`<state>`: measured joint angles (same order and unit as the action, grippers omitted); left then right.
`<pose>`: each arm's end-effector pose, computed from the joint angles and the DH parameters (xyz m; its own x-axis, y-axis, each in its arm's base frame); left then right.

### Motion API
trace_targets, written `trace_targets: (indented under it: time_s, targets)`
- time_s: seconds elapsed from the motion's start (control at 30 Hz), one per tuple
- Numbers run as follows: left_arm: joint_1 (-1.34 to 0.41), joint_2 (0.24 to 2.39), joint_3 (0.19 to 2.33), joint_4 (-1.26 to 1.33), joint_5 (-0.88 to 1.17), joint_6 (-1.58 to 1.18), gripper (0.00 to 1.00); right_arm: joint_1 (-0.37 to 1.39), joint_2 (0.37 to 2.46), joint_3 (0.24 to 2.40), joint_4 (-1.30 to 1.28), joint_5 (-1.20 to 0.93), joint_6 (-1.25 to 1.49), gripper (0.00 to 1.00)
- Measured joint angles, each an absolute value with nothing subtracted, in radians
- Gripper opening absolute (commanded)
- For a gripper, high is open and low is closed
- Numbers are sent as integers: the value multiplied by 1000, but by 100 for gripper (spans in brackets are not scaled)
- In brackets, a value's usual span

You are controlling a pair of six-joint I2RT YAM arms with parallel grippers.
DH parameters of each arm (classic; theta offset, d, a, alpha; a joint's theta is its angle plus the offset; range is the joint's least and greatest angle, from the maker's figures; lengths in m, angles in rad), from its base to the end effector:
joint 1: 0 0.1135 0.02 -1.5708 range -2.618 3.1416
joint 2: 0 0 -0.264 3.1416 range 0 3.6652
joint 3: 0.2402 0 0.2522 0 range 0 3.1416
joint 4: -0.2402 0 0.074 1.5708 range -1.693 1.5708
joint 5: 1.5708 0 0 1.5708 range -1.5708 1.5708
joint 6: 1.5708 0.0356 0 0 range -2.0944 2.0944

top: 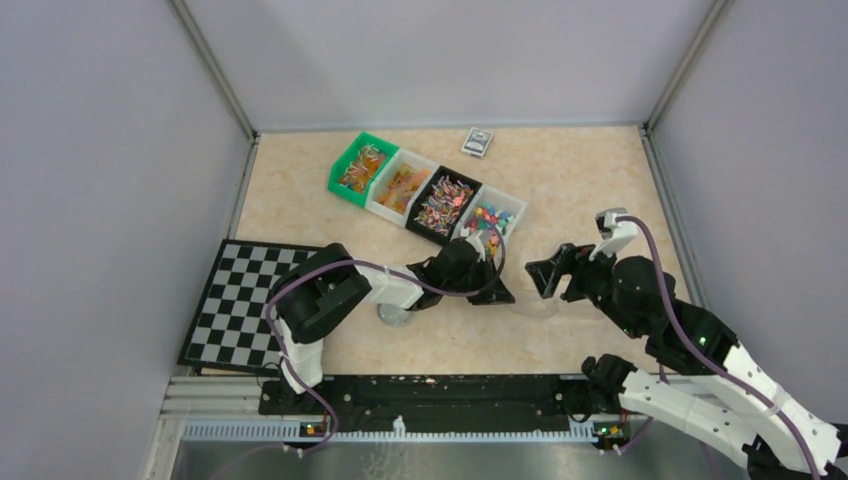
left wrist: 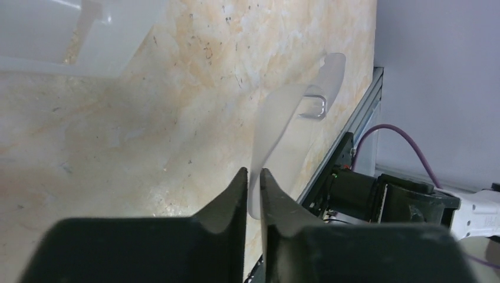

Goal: Pack the candies
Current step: Pick up the spatula from the center of the board.

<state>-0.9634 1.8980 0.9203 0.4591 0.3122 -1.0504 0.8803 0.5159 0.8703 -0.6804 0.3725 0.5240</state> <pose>0.2109 -0.3226 0.1404 -0.9508 -0.0788 -0.2998 0.2188 0.5143 -0.8292 0.0742 0.0694 0.3507 -0.4260 0.2161 -0.8785 -0.3295 0.8673 0.3731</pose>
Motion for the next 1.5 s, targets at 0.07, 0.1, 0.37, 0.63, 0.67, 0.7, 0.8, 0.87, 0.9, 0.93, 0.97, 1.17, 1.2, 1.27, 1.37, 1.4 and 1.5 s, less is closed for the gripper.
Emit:
trace_targets:
  time_s: [0.07, 0.1, 0.37, 0.63, 0.67, 0.7, 0.8, 0.87, 0.9, 0.93, 0.97, 1.17, 1.2, 1.27, 1.37, 1.4, 1.5]
  targets:
    - [-963, 1898, 920, 455, 312, -1043, 0, 880, 517, 868, -681, 373, 524, 73]
    - [-959, 1898, 920, 449, 316, -1037, 0, 880, 518, 864, -680, 372, 524, 72]
    - [-871, 1724, 844, 322, 332, -951, 0, 880, 591, 863, -689, 311, 509, 71]
    - [-716, 1429, 915, -47, 358, -682, 0, 880, 753, 865, -688, 199, 463, 63]
    - [-704, 1411, 932, -94, 370, -645, 0, 881, 769, 865, -686, 187, 455, 61]
    - [-691, 1394, 949, -147, 386, -602, 0, 881, 785, 865, -684, 175, 445, 59]
    - [-667, 1349, 984, -279, 439, -486, 0, 880, 827, 871, -674, 130, 407, 54]
    - [-662, 1330, 1000, -356, 506, -413, 0, 880, 867, 889, -660, 82, 376, 51]
    - [-662, 1326, 1005, -385, 548, -384, 0, 881, 883, 895, -649, 63, 364, 50]
    - [-662, 1325, 1012, -415, 598, -356, 0, 880, 899, 900, -635, 42, 357, 48]
    - [-662, 1325, 1018, -438, 642, -334, 0, 880, 914, 900, -616, 20, 348, 47]
    - [-663, 1325, 1040, -505, 797, -255, 0, 880, 945, 888, -530, -110, 329, 45]
    - [-663, 1325, 1042, -508, 810, -249, 0, 880, 945, 878, -509, -134, 329, 45]
    - [-663, 1325, 1048, -510, 838, -236, 0, 880, 945, 850, -467, -179, 334, 45]
    - [-663, 1327, 1053, -510, 874, -227, 0, 880, 946, 808, -435, -230, 342, 42]
    - [-663, 1328, 1054, -509, 884, -224, 0, 880, 948, 798, -428, -241, 344, 37]
    - [-663, 1333, 1055, -509, 908, -212, 2, 880, 962, 787, -416, -254, 351, 13]
